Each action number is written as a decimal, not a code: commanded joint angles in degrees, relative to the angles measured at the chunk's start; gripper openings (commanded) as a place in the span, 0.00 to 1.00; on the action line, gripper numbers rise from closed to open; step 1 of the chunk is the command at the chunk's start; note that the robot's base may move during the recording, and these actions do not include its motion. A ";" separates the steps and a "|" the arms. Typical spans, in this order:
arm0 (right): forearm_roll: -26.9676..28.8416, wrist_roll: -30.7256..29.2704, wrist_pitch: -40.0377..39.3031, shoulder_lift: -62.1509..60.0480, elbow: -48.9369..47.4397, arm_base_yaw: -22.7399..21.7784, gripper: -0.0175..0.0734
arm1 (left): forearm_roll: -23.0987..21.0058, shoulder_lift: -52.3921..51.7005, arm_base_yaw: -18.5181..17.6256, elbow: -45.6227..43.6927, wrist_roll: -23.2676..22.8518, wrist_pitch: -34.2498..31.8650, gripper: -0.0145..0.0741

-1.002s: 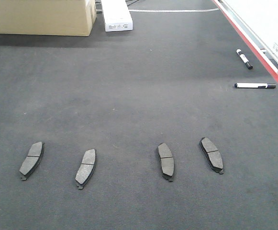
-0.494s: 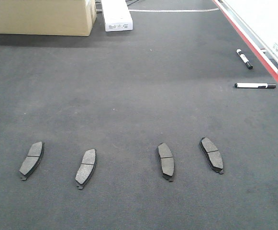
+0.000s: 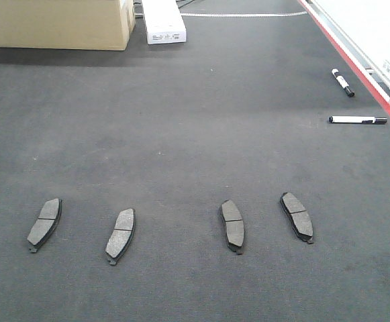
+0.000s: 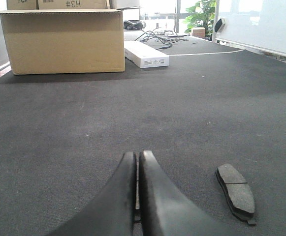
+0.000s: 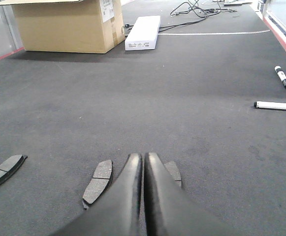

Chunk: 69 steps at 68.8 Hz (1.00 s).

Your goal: Move and align brake pads A on conveyor

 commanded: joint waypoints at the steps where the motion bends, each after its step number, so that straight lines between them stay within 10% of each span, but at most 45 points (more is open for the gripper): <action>1: -0.52 0.04 -4.04 0.01 -0.92 -0.34 0.18 | 0.03 -0.87 0.03 -0.55 -0.21 -4.14 0.15; 13: -0.40 -0.02 -4.51 -0.23 -0.86 -1.99 0.18 | 0.03 -0.87 0.03 -0.55 -0.21 -4.14 0.15; 37: 7.60 -0.44 -4.45 -0.43 -0.86 -21.51 0.18 | 0.03 -0.87 0.03 -0.55 -0.21 -4.14 0.15; 54: 12.11 -20.24 -5.30 -3.81 0.05 -22.12 0.18 | 0.03 -0.87 0.03 -0.55 -0.21 -4.14 0.15; 69: 12.07 -24.92 -26.92 -13.50 17.87 -22.12 0.18 | 0.03 -0.87 0.03 -0.55 -0.21 -4.14 0.15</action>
